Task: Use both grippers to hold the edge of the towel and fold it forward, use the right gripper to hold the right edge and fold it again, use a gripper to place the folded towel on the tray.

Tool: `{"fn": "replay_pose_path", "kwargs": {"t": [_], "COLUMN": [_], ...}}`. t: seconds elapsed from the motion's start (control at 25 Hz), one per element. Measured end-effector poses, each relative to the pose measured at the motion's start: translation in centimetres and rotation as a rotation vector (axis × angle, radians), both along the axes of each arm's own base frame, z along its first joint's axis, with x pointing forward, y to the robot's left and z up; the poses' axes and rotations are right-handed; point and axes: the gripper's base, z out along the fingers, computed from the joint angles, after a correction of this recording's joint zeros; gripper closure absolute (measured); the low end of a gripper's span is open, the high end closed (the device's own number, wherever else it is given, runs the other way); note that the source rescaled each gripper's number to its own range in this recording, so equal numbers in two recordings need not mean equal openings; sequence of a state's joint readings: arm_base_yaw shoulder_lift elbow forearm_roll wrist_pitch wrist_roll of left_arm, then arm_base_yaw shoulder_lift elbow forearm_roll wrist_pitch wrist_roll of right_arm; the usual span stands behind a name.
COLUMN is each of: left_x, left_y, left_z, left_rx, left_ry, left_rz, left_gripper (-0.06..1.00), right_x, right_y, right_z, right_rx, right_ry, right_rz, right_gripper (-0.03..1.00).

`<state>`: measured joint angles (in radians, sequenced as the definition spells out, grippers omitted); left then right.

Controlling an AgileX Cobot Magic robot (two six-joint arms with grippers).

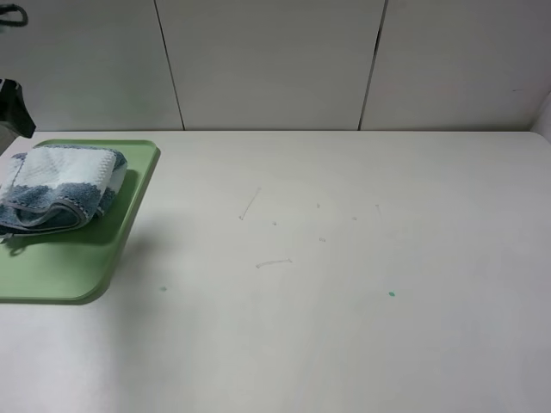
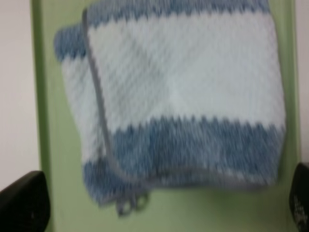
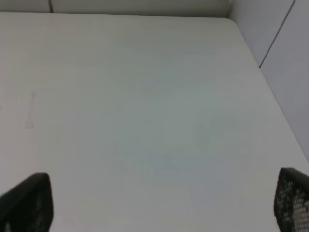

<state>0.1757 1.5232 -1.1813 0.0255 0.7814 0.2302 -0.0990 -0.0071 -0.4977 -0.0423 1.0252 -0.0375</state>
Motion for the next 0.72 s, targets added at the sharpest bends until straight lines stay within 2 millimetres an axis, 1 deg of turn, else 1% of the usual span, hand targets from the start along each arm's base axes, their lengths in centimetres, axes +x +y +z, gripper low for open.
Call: {"fn": "replay_pose_path", "kwargs": {"t": [0.24,0.36,0.48,0.64,0.72], "left_x": [-4.9,-7.9,-11.4,-16.7,-19.3], "left_y": [-0.7,-1.2,-1.8,-2.7,-3.2], "left_z": [3.9,5.1,5.6,6.5,7.1], "left_rx": [0.007,0.013,0.014,0.020,0.030], "left_ry": [0.054,0.039,0.025,-0.015,-0.080], "left_rz": [0.020,0.023,0.028,0.034,0.036], "left_gripper": [-0.06,-0.06,-0.06,-0.06,-0.06], "right_x": [0.0,0.0,0.0,0.0,0.0], "right_y": [0.0,0.0,0.0,0.0,0.0], "right_z": [0.0,0.0,0.0,0.0,0.0], "right_rx": [0.000,0.000,0.000,0.000,0.000], "right_ry": [0.000,0.000,0.000,0.000,0.000], "right_rz": [0.000,0.000,0.000,0.000,0.000], "right_gripper": [-0.03,-0.03,-0.03,-0.03,-0.03]}}
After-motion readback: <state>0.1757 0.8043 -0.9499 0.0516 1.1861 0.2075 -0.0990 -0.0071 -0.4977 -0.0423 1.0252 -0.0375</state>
